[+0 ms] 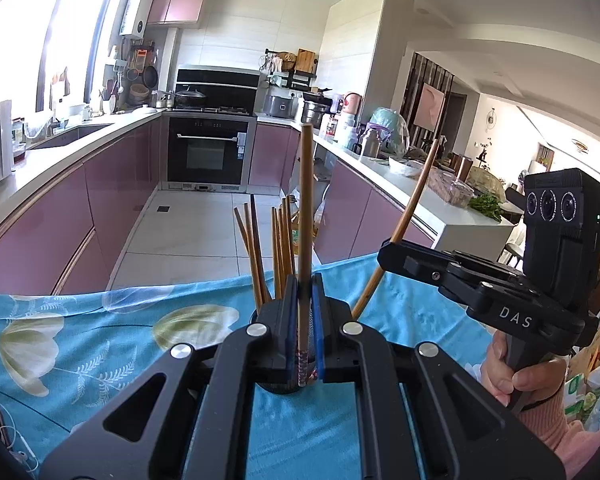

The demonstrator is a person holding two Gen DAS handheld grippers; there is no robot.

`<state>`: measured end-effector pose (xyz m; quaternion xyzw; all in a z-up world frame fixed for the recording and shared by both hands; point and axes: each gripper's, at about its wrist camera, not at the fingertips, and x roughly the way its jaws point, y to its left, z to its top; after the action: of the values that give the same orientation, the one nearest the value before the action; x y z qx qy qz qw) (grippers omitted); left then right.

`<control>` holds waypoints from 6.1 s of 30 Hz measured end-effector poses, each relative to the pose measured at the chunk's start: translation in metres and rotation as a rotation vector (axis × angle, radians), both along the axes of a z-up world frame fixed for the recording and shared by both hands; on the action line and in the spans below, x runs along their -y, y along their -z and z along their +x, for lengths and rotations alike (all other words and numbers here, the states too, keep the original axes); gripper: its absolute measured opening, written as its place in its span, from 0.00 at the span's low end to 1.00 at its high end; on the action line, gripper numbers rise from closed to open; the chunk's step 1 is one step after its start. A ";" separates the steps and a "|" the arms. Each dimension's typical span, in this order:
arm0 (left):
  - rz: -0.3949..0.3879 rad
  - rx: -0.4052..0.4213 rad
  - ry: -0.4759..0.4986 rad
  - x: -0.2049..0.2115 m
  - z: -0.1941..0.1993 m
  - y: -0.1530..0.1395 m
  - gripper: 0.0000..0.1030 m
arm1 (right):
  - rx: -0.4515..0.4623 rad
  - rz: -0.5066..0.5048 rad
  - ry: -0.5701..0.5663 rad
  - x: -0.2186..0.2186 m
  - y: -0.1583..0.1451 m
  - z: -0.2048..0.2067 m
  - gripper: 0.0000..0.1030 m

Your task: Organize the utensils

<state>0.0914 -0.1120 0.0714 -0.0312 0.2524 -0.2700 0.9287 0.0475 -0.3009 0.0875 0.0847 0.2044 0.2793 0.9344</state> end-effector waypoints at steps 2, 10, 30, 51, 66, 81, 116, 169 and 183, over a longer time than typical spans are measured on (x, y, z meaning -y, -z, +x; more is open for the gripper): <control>-0.001 -0.001 -0.001 0.000 0.000 0.000 0.07 | -0.001 0.000 0.000 0.000 0.000 0.000 0.05; 0.000 0.003 -0.003 0.002 -0.001 -0.004 0.07 | -0.001 0.010 0.003 0.001 -0.005 0.005 0.05; -0.012 0.034 -0.008 -0.006 -0.003 -0.019 0.07 | 0.014 0.013 0.012 -0.001 -0.010 0.015 0.05; 0.128 -0.086 0.017 0.018 0.035 0.038 0.07 | -0.199 -0.112 0.008 -0.018 0.056 0.066 0.07; 0.112 -0.107 -0.063 0.004 0.037 0.069 0.41 | -0.230 -0.076 0.084 -0.007 0.076 0.058 0.56; 0.076 0.136 -0.403 -0.062 -0.040 0.070 0.95 | -0.008 -0.157 0.284 -0.017 0.087 -0.010 0.94; 0.083 0.332 -0.520 -0.087 -0.111 0.060 0.95 | 0.213 -0.165 0.355 -0.039 0.079 -0.066 0.94; 0.089 0.372 -0.518 -0.083 -0.114 0.060 0.95 | 0.201 -0.151 0.364 -0.036 0.082 -0.065 0.94; 0.089 0.372 -0.519 -0.083 -0.115 0.059 0.95 | 0.198 -0.148 0.365 -0.036 0.082 -0.064 0.94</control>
<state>-0.0234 -0.0291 0.0122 -0.0037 0.0734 -0.0140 0.9972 -0.0166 -0.2649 0.0059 0.0238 0.1126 0.0969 0.9886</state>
